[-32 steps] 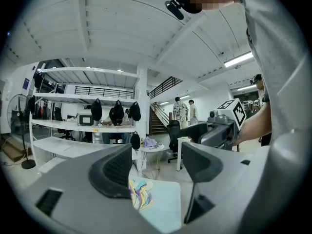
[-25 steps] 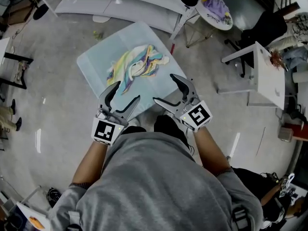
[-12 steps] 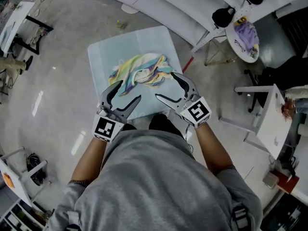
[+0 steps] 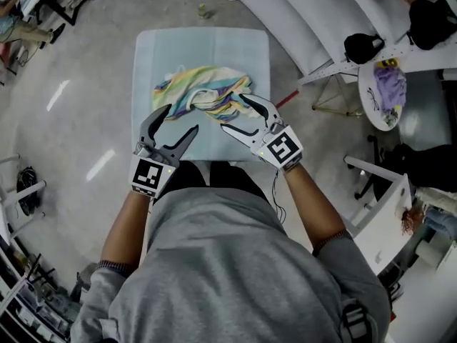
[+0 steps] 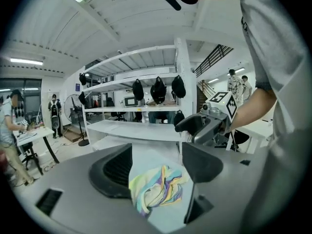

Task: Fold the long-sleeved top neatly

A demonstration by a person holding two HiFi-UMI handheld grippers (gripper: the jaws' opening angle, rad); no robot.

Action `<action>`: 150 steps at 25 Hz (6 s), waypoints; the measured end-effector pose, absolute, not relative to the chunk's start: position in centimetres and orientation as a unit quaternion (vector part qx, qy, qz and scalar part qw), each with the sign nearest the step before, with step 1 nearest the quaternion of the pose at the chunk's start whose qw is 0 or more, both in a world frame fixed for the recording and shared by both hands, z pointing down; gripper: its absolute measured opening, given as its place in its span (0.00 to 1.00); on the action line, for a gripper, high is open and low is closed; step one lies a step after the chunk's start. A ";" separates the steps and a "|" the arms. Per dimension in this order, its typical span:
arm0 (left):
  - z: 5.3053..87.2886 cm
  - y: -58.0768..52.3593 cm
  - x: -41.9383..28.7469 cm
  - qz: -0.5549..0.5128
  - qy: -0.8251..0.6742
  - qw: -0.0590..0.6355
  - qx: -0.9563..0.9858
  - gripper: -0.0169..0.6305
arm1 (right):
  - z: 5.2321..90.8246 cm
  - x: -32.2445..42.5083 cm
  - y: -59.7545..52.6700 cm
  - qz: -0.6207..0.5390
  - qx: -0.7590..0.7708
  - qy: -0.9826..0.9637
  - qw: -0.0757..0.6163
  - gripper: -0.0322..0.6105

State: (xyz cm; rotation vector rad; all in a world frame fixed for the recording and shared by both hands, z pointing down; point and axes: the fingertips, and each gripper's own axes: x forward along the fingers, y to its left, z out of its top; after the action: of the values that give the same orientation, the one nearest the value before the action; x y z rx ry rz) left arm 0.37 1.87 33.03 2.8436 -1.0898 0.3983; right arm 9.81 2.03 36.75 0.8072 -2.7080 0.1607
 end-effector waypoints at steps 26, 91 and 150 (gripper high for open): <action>59.8 -1.9 -3.1 0.276 -0.348 0.098 0.890 0.52 | 58.5 8.3 -4.1 0.040 0.183 -0.921 0.343 0.44; 47.3 -7.8 -7.1 0.229 -0.323 -0.053 0.917 0.09 | 48.7 9.3 -10.8 -0.082 0.200 -0.918 0.332 0.10; 20.0 13.3 -7.5 0.220 -0.304 -0.065 0.925 0.08 | 20.9 10.4 15.3 -0.105 0.378 -0.873 0.289 0.10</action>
State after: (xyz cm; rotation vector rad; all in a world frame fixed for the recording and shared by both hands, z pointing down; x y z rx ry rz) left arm -7.54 13.27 20.02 3.0311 -0.9964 0.7226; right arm 10.40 15.30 20.86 1.0093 -2.3309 -0.2813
